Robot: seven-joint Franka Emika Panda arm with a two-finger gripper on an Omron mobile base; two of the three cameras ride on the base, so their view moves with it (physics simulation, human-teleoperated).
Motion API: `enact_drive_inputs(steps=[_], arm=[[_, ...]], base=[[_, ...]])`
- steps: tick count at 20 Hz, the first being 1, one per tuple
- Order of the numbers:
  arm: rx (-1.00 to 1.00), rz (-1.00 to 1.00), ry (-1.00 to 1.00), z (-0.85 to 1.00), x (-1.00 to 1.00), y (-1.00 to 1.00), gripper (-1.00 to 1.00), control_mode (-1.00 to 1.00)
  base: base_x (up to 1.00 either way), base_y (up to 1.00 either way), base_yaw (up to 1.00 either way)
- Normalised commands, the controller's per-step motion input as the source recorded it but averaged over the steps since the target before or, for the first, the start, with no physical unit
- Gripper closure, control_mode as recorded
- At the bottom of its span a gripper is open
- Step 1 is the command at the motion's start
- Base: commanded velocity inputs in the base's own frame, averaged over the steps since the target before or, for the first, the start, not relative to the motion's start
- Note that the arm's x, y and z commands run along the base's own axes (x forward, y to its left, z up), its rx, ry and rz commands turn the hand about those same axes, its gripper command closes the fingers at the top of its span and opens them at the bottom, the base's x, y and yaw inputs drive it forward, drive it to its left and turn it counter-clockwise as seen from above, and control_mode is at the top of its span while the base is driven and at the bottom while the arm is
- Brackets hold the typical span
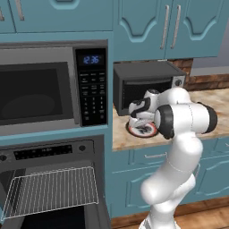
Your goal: Take the fish from the oven and place it on the plate on the counter.
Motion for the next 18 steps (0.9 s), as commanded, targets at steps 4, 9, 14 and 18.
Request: enact_drive_inputs(steps=[4, 9, 14, 18], arm=[[-0.03, 0.01, 0.0, -0.28, 0.0, -0.23, 1.0, -1.0], [0.0, 0.0, 0.0, -0.04, 0.27, -0.52, 1.0, -1.0], [0.0, 0.0, 0.02, -0.11, 0.53, -0.2, 1.0, -1.0], [0.0, 0.0, 0.02, -0.29, 0.31, -0.02, 1.0, -1.0]], base=[[0.0, 0.0, 0.0], [0.0, 0.0, 0.0], [0.0, 0.0, 0.0], [0.0, 0.0, 0.0]])
